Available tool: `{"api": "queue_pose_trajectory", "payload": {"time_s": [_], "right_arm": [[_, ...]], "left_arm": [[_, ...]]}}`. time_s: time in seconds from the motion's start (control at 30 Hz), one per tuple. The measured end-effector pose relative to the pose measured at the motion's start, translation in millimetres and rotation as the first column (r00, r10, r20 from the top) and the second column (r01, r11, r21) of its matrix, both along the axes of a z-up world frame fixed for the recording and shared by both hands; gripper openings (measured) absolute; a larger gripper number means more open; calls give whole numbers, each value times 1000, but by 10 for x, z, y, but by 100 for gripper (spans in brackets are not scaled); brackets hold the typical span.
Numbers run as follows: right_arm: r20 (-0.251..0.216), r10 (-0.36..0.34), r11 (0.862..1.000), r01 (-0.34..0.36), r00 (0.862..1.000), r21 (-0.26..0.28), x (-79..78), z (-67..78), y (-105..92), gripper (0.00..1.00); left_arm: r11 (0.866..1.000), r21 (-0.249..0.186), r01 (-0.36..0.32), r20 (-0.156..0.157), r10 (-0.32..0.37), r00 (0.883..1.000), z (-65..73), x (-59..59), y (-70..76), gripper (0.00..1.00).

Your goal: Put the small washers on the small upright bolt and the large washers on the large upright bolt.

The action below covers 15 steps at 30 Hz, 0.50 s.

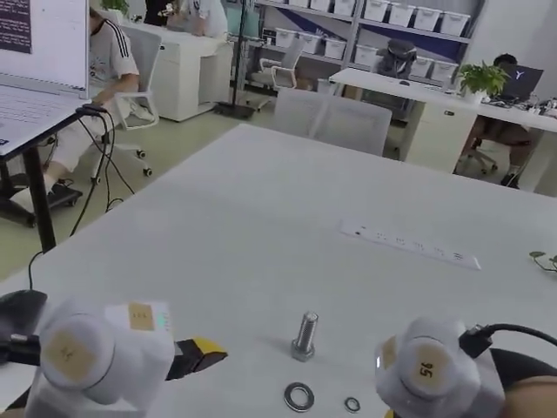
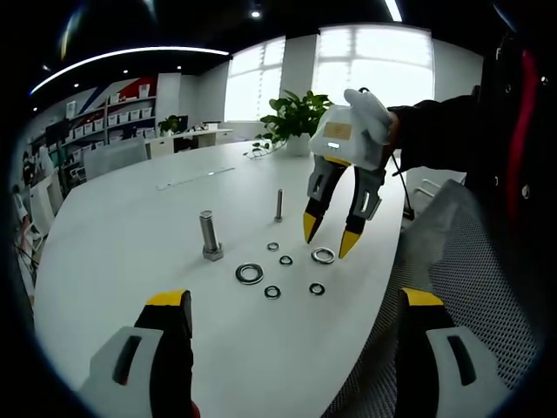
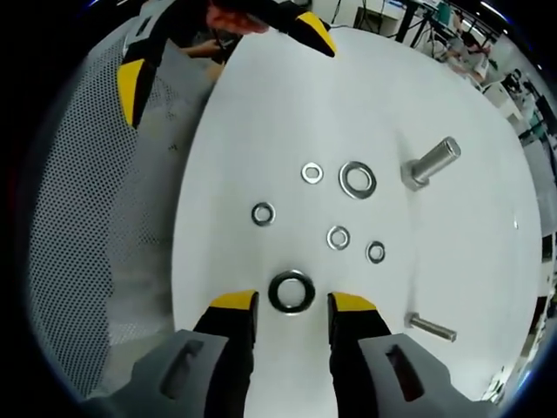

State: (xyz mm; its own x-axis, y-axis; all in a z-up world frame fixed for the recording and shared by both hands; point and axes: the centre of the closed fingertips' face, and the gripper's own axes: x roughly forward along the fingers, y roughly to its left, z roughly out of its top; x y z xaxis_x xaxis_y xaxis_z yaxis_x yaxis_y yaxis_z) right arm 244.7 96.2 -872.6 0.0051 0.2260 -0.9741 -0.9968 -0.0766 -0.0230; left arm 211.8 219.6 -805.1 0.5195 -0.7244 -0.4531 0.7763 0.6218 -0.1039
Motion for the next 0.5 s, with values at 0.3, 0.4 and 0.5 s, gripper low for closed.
{"api": "queue_pose_trajectory", "payload": {"time_s": [0.3, 0.4, 0.5], "right_arm": [[8, 8, 1000, -8, 1000, -24, 12, -52, -11, 30], [6, 9, 1000, -9, 1000, -28, 8, -71, -9, 30], [4, 13, 999, -13, 1000, -31, 5, -90, -1, 30]], "left_arm": [[1000, 1, -11, 0, 11, 1000, 13, -8, 15, 98], [1000, 3, -16, 1, 16, 1000, 20, -8, 25, 98], [1000, 4, -23, 4, 23, 1000, 36, -10, 38, 97]]}}
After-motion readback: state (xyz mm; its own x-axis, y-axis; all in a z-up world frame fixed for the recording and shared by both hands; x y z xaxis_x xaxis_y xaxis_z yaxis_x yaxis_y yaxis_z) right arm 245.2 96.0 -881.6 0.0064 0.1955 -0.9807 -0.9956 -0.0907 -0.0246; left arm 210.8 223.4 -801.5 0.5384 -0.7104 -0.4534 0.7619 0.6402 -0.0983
